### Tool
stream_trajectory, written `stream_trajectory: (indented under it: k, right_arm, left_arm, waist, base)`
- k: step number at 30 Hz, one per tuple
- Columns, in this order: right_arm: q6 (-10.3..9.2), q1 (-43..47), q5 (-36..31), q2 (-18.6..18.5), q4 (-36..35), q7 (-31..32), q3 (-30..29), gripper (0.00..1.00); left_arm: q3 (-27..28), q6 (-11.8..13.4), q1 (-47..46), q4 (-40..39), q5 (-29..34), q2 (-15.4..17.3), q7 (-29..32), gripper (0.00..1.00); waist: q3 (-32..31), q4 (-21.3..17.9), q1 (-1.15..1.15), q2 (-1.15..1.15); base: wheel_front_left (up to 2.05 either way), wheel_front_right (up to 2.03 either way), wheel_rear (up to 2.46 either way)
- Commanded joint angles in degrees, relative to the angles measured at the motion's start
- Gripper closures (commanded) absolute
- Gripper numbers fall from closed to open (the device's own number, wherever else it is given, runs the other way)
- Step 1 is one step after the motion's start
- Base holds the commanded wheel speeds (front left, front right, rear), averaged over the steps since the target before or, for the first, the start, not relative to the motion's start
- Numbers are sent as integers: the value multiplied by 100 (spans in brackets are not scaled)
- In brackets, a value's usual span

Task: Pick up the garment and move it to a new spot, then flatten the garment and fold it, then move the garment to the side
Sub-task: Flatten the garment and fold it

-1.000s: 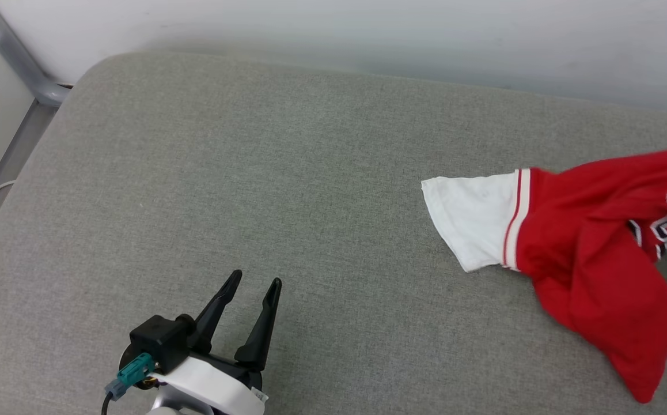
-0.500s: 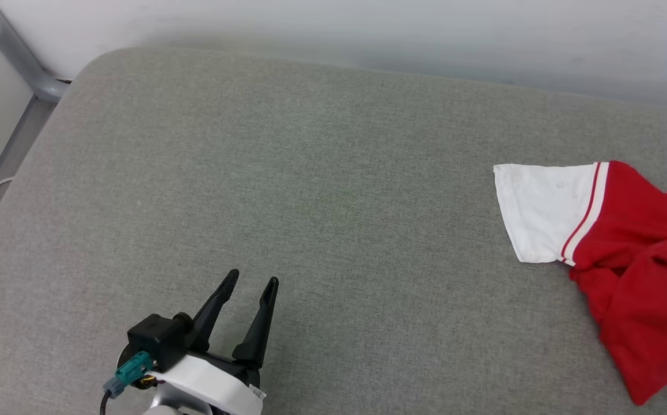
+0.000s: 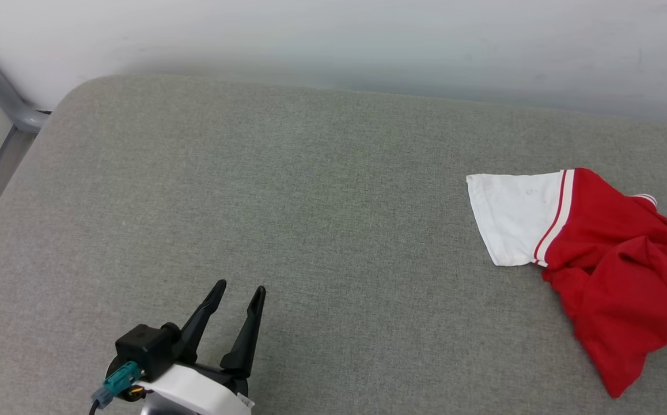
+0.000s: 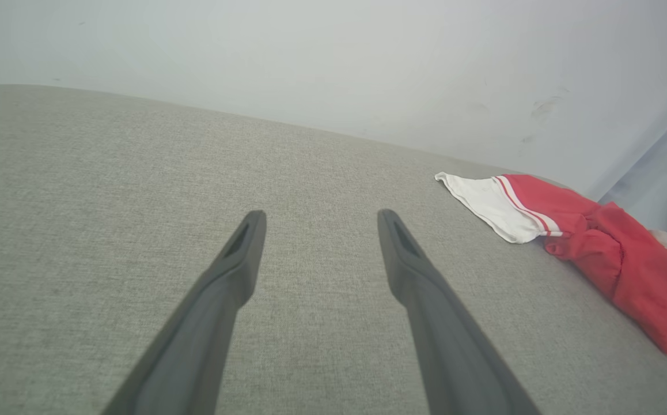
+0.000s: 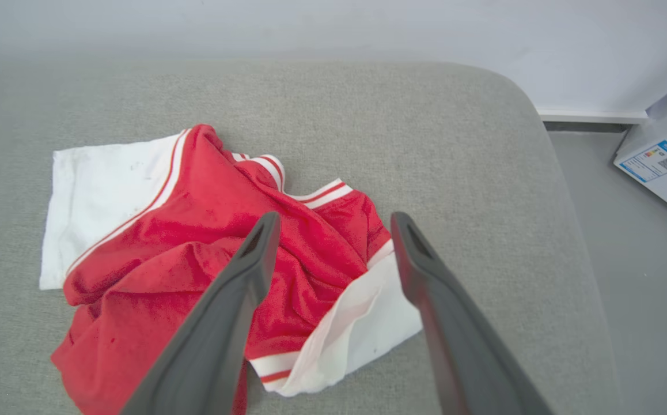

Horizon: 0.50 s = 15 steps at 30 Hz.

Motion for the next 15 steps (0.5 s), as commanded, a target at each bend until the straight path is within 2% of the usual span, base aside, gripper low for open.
stream_trajectory:
  k: [1,5,8,11,15]
  right_arm:
    - [-4,165,20,129,-230,13,-41,0]
    - [-4,618,80,427,-1254,-52,-42,0]
    - [-5,1059,37,679,-1939,-350,-2,0]
    - [-5,1418,-26,807,-2517,-1055,86,0]
    - [-5,2037,-201,890,-2809,-2223,215,0]
  left_arm:
    - [34,1,76,-25,10,49,-15,0]
    - [74,1,76,-83,24,95,-14,0]
    - [70,1,86,-126,45,116,-15,0]
    - [60,1,68,-168,47,145,-15,0]
    - [101,1,64,-247,87,182,-15,0]
  waist:
    - [-26,-23,0,0]
    - [-55,-48,0,0]
    - [-71,-55,0,0]
    - [-59,-66,0,0]
    - [-59,-78,0,0]
  base:
    - [0,0,0]
    - [0,0,0]
    - [0,0,0]
    - [0,0,0]
    - [0,0,0]
